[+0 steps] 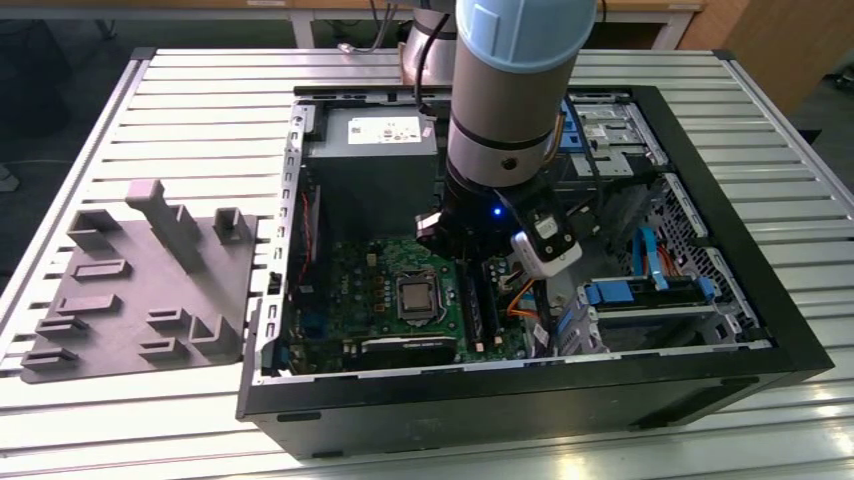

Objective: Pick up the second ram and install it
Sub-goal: 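Insert the second ram into the second slot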

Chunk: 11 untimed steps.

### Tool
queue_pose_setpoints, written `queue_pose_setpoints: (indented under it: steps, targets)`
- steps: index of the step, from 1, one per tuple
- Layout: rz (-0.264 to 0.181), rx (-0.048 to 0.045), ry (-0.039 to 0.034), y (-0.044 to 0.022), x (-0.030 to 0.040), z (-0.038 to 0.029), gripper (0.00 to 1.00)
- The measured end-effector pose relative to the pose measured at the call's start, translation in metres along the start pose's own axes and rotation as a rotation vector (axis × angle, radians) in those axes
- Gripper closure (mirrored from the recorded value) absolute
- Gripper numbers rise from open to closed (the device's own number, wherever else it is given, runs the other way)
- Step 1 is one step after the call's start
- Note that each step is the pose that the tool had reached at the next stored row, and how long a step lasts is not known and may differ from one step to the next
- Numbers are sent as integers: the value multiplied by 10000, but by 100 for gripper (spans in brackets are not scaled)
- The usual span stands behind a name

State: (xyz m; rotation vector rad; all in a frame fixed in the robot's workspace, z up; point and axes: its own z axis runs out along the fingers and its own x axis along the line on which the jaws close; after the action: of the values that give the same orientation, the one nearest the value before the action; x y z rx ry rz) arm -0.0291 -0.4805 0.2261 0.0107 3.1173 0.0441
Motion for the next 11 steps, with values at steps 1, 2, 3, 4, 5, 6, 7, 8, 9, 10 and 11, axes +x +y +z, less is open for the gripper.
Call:
queue_pose_setpoints:
  steps: [1, 2, 3, 4, 5, 6, 7, 8, 9, 10, 11]
  targets:
    - [0, -3, -1, 0, 0, -1, 88]
    - [0, -7, -2, 0, 0, -3, 88]
    - [1, -13, 0, 0, 0, -6, 88]
    - [1, -16, 0, 0, 0, -6, 88]
    - [1, -16, 0, 0, 0, -7, 88]
    - [1, -21, 0, 0, 0, -8, 88]
    - [1, -22, 0, 0, 0, -9, 88]
    - [1, -22, 0, 1, 0, -9, 88]
    - [1, -24, 0, 0, 0, -10, 88]
    - [1, -24, 0, 0, 0, -10, 88]
    - [1, -25, 0, 1, 0, -10, 88]
